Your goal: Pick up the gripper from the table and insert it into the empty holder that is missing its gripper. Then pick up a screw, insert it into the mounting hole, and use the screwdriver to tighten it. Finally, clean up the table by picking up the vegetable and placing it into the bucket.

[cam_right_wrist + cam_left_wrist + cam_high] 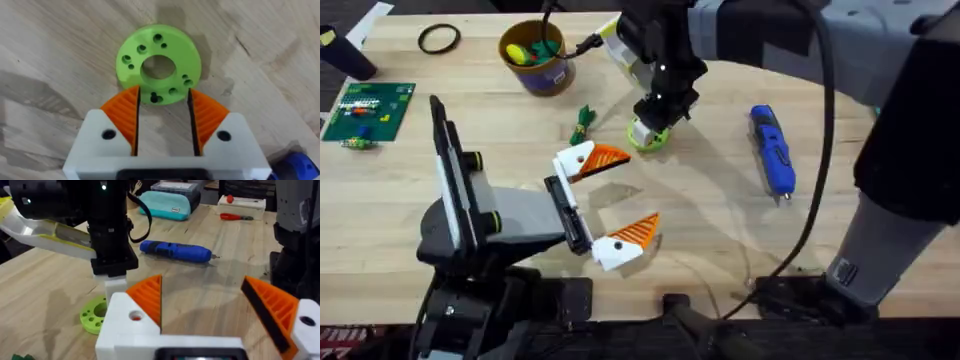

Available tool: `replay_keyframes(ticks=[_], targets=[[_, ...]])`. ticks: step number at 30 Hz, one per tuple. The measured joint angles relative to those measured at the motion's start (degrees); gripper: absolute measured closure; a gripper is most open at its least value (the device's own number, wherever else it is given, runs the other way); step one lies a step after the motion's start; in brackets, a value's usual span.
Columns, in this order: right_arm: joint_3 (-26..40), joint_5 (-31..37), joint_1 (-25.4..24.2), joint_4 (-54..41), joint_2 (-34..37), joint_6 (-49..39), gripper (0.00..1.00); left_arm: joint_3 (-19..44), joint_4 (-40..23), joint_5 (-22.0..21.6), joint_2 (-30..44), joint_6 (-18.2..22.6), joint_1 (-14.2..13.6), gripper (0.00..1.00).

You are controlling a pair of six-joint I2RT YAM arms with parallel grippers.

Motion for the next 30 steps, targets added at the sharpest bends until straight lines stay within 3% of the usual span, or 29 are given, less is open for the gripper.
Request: replay_keyframes(ticks=[30], targets=[[0.0, -2.8, 0.2, -0.4, 0.0, 0.6, 0.497, 0.0, 0.0, 0.0, 0.0, 0.0, 0.0, 0.014]])
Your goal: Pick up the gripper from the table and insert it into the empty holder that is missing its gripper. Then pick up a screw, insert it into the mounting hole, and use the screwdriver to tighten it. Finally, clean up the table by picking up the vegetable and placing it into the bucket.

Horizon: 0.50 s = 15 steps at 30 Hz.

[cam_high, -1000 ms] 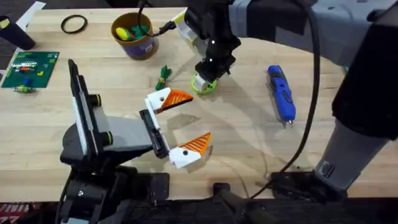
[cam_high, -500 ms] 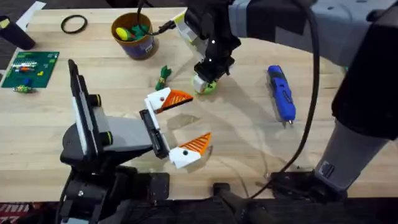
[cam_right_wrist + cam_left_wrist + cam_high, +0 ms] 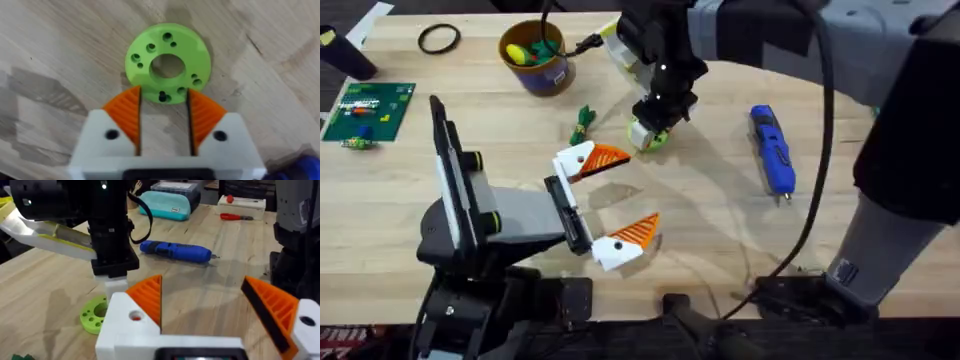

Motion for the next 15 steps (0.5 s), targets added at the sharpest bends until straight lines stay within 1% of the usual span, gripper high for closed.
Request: replay_keyframes(ticks=[1, 3, 10, 15], targets=[[0.0, 0.0, 0.0, 0.0, 0.0, 0.1, 0.548, 0.0, 0.0, 0.0, 0.0, 0.0, 0.0, 0.014], [0.0, -0.2, 0.0, 0.0, 0.0, 0.2, 0.611, 0.0, 0.0, 0.0, 0.0, 0.0, 0.0, 0.014], [0.0, -0.2, 0.0, 0.0, 0.0, 0.4, 0.677, 0.0, 0.0, 0.0, 0.0, 0.0, 0.0, 0.015], [0.0, -0.2, 0.0, -0.4, 0.0, 0.4, 0.684, 0.0, 0.0, 0.0, 0.0, 0.0, 0.0, 0.014]])
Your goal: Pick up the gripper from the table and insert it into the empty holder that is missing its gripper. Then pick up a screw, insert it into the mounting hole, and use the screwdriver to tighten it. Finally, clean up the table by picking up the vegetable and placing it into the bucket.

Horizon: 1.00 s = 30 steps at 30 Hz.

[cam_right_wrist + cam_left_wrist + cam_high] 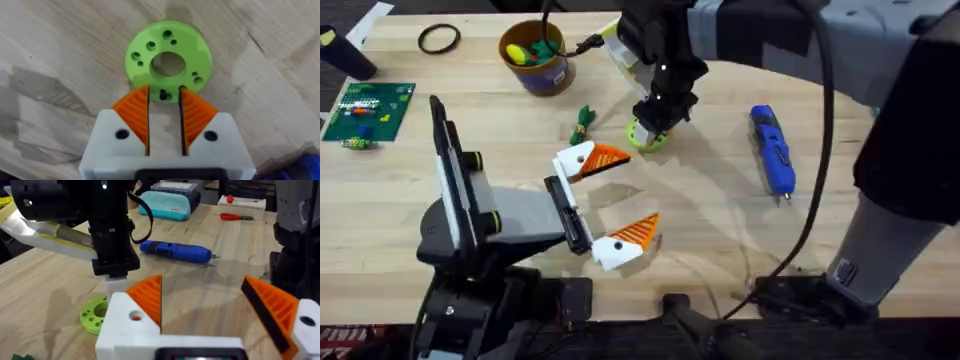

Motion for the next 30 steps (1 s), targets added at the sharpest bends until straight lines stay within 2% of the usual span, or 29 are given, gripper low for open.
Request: replay_keyframes(ticks=[10, 19, 30], targets=[[0.0, 0.0, 0.0, 0.0, 0.0, 0.0, 0.782, 0.0, 0.0, 0.0, 0.0, 0.0, 0.0, 0.014], [0.0, 0.0, 0.0, -0.2, 0.0, 0.2, 0.792, 0.0, 0.0, 0.0, 0.0, 0.0, 0.0, 0.014], [0.0, 0.0, 0.0, -0.4, 0.0, 0.2, 0.936, 0.0, 0.0, 0.0, 0.0, 0.0, 0.0, 0.014]])
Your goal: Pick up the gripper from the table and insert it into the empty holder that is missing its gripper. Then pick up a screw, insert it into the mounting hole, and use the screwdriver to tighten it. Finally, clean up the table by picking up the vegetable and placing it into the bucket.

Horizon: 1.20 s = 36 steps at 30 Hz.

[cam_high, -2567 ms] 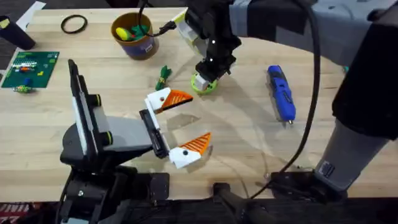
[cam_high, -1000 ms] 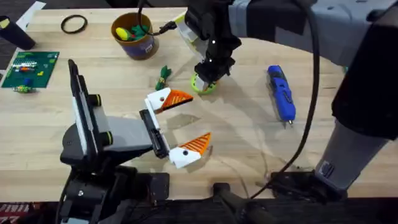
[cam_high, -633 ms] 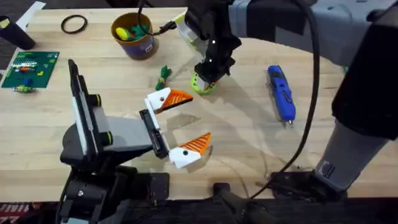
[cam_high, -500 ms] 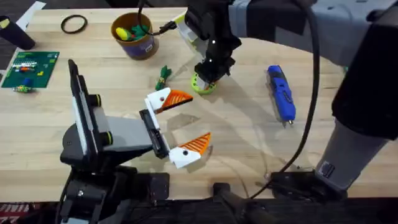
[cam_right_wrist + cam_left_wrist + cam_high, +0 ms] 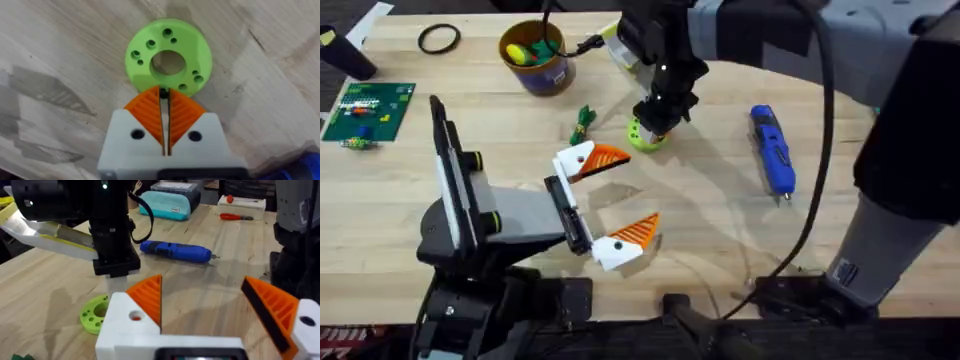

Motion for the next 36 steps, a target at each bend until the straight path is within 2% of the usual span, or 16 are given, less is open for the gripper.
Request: replay_keyframes(ticks=[3, 29, 36], targets=[[0.0, 0.0, 0.0, 0.0, 0.0, 0.1, 0.992, 0.0, 0.0, 0.0, 0.0, 0.0, 0.0, 0.014], [0.0, 0.0, 0.0, -0.2, 0.0, 0.0, 0.992, 0.0, 0.0, 0.0, 0.0, 0.0, 0.0, 0.014], [3.0, 0.0, 0.0, -4.3, 0.0, 0.0, 0.992, 0.0, 0.0, 0.0, 0.0, 0.0, 0.0, 0.014]])
